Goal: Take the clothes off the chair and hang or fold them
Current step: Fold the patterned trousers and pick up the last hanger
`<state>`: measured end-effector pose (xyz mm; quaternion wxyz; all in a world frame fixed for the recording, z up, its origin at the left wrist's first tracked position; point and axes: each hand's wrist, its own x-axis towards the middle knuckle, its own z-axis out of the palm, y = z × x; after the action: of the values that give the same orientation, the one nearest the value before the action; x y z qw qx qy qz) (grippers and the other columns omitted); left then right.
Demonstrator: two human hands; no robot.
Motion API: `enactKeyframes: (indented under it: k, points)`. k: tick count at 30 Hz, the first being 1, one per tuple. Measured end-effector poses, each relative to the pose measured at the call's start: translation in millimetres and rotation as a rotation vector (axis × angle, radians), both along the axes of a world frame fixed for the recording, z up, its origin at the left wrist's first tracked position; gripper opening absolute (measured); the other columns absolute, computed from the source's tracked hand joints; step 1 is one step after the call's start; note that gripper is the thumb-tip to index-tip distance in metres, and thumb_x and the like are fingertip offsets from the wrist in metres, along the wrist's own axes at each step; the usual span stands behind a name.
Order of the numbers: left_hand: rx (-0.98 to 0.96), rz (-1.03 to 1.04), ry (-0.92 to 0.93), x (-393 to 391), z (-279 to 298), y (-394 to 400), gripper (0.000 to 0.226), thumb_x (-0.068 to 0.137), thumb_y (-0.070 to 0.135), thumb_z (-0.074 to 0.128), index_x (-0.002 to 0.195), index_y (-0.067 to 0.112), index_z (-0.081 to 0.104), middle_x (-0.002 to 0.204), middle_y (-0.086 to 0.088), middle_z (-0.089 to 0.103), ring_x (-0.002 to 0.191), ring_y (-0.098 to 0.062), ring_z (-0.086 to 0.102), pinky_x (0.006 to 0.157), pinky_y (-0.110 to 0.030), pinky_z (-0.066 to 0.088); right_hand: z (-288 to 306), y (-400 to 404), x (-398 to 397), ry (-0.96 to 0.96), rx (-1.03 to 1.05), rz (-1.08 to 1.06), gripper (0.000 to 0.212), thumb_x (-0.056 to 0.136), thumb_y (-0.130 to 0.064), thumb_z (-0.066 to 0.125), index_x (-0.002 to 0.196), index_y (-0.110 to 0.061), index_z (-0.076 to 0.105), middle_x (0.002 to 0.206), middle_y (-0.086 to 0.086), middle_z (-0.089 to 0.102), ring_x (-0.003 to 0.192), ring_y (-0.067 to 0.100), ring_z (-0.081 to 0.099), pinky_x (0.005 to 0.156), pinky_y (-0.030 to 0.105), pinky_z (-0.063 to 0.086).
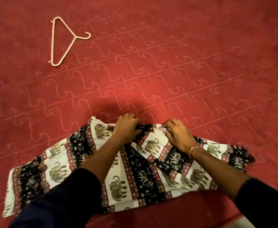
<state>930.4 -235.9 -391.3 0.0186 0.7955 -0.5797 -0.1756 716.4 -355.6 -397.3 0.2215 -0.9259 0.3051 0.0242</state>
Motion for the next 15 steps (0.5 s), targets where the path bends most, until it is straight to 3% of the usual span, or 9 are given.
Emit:
enactKeyframes:
  k: [3, 6, 11, 15]
  points:
    - [0.002, 0.002, 0.036, -12.7, -1.2, -17.0, 0.044, 0.092, 0.039, 0.066, 0.133, 0.024, 0.059, 0.128, -0.001, 0.061, 0.121, -0.021, 0.052, 0.108, -0.044, 0.040, -2.4, -10.0, -5.4, -0.019, 0.055, 0.030, 0.030, 0.098, -0.036, 0.051, 0.113, -0.014, 0.066, 0.116, 0.003, 0.061, 0.104, 0.017, 0.053, 0.092, 0.039, 0.051]
    - [0.008, 0.085, 0.169, -18.0, -0.2, -30.1, 0.025, 0.093, 0.031, 0.068, 0.114, 0.018, 0.067, 0.109, -0.001, 0.067, 0.103, -0.019, 0.061, 0.094, -0.039, 0.051, -3.9, -25.3, -7.2, -0.093, 0.190, -0.041, 0.036, 0.096, -0.039, 0.046, 0.109, -0.013, 0.068, 0.108, 0.001, 0.064, 0.096, 0.016, 0.059, 0.086, 0.039, 0.055]
    - [0.124, 0.217, 0.453, -4.8, 4.0, -44.3, 0.012, 0.090, 0.025, 0.071, 0.094, 0.014, 0.069, 0.091, 0.002, 0.066, 0.085, -0.012, 0.061, 0.082, -0.031, 0.053, -7.1, -45.9, -10.2, 0.005, 0.263, -0.011, 0.028, 0.095, -0.038, 0.063, 0.111, -0.016, 0.065, 0.102, -0.008, 0.060, 0.089, 0.009, 0.058, 0.070, 0.015, 0.045]
    - [0.123, 0.288, 0.575, 6.5, 6.7, -54.1, 0.010, 0.092, 0.026, 0.068, 0.086, 0.019, 0.066, 0.086, 0.004, 0.066, 0.080, -0.010, 0.060, 0.066, -0.021, 0.045, -5.4, -59.9, -8.4, 0.024, 0.422, -0.061, 0.018, 0.097, -0.032, 0.060, 0.105, -0.016, 0.064, 0.095, -0.004, 0.064, 0.072, 0.007, 0.061, 0.056, 0.015, 0.047]
